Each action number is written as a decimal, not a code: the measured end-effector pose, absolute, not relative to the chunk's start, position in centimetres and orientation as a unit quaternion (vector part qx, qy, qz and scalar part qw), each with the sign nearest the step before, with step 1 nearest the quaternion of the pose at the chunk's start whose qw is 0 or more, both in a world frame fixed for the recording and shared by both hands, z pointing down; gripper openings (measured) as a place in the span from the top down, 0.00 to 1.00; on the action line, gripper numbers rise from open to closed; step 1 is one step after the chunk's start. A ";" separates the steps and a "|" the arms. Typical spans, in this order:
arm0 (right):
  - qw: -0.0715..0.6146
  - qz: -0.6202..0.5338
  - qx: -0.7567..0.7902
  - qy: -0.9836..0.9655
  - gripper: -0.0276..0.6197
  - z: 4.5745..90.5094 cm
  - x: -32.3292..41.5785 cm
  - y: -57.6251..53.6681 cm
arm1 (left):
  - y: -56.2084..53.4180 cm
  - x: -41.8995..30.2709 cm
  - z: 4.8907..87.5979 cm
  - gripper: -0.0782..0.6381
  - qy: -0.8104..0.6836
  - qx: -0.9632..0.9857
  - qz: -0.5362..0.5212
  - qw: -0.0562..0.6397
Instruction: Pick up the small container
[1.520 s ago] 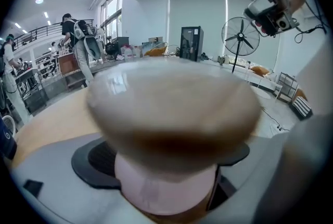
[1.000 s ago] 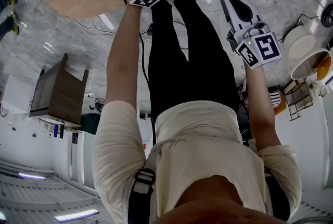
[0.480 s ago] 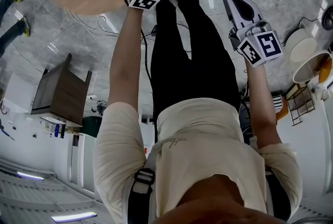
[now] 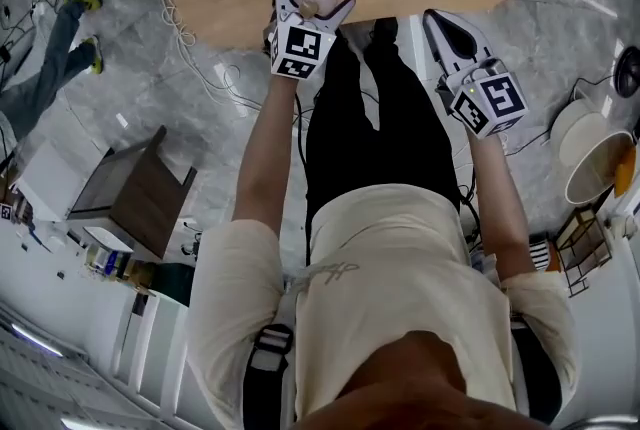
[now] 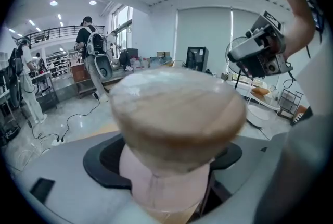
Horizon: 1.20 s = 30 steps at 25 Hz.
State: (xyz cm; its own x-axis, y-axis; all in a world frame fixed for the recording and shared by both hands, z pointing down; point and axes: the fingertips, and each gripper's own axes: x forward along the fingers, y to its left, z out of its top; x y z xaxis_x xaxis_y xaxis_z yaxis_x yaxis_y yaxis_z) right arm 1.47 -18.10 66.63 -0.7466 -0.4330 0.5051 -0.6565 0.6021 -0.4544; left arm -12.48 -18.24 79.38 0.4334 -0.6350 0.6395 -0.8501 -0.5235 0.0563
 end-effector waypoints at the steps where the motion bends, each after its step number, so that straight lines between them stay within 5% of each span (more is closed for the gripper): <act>1: 0.174 0.318 0.308 -0.879 0.96 65.5 1.4 -17.9 | -18.0 -12.5 77.6 0.31 -0.454 0.824 0.279 0.192; 30: 0.082 0.208 0.288 -0.931 0.96 38.5 2.4 -13.4 | -14.2 -12.0 38.6 0.31 -0.490 0.835 0.220 0.121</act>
